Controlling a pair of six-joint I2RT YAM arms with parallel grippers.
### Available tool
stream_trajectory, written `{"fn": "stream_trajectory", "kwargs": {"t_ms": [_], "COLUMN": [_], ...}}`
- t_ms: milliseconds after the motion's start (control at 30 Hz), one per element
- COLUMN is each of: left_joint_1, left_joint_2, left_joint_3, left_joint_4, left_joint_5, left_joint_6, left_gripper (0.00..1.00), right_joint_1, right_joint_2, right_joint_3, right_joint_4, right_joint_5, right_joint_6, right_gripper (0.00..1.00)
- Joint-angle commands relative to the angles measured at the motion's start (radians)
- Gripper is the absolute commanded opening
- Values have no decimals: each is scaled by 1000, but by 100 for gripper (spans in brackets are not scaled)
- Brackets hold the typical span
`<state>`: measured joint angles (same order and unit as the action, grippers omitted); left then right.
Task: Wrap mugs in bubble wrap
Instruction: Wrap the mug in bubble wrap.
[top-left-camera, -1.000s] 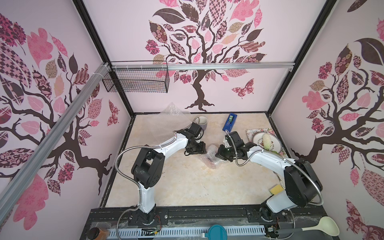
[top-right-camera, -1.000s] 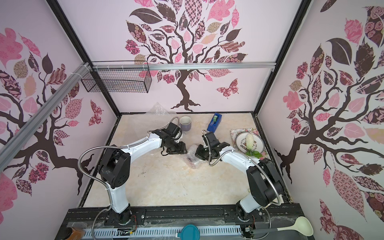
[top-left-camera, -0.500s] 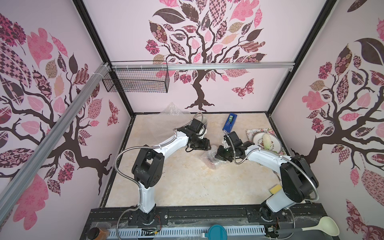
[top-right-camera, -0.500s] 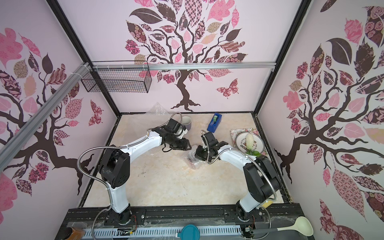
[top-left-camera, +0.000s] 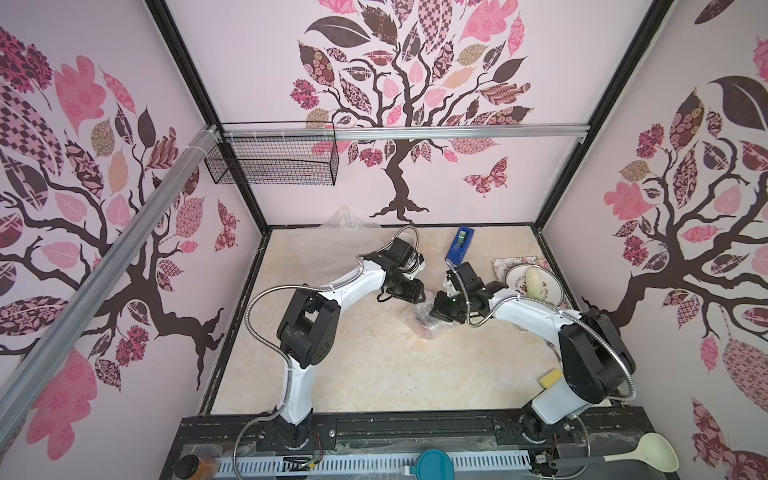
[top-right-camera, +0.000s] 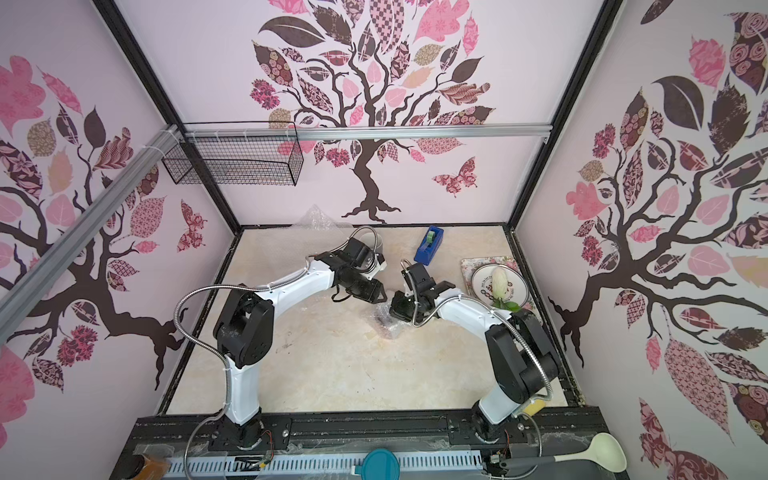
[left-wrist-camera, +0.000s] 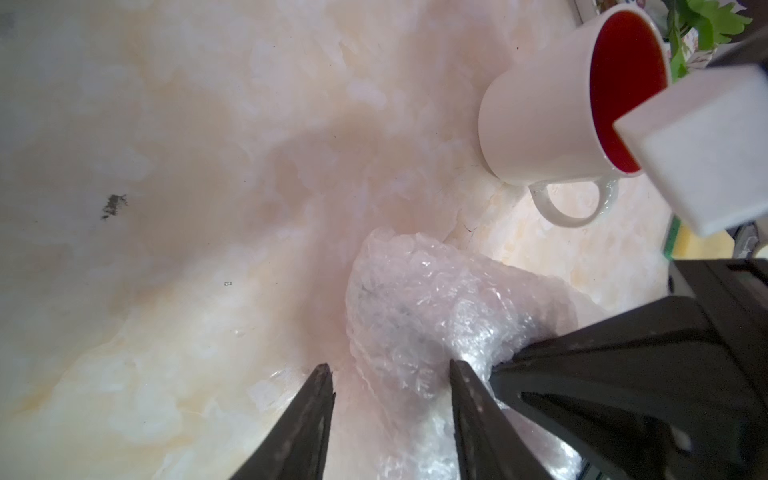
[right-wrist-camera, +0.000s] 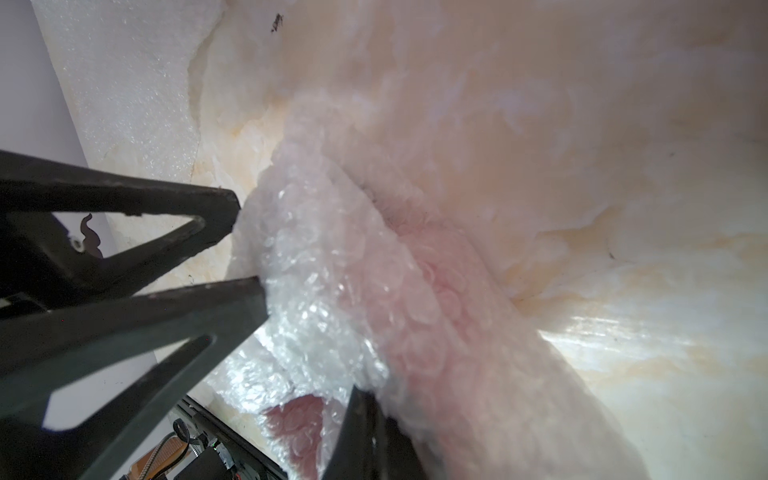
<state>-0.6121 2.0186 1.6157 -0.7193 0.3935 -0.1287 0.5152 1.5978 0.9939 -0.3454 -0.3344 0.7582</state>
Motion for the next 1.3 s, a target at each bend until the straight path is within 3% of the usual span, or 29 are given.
{"fn": "stream_trajectory", "kwargs": {"t_ms": [0,333,900,1267], "left_joint_1": [-15,-38,-61,-77], "left_joint_2": [28,30,39,67], "left_joint_3": [44,-16,-55,-43], "left_joint_4": [-24,-30,-69,-92], "left_joint_5": [3,-39,-39,-90], "left_joint_6": [47,85,154,138], "left_gripper": [47,37,45,5], "right_joint_1": [6,6,4,3], "right_joint_2": [32,36,36,7], "right_joint_3": [10,14,20,20], "right_joint_4": [-84,-86,-76,-55], "right_joint_5": [8,-3,-21,-38], "right_joint_6": [-22,-40,-65,-58], "right_gripper": [0,0,0,0]}}
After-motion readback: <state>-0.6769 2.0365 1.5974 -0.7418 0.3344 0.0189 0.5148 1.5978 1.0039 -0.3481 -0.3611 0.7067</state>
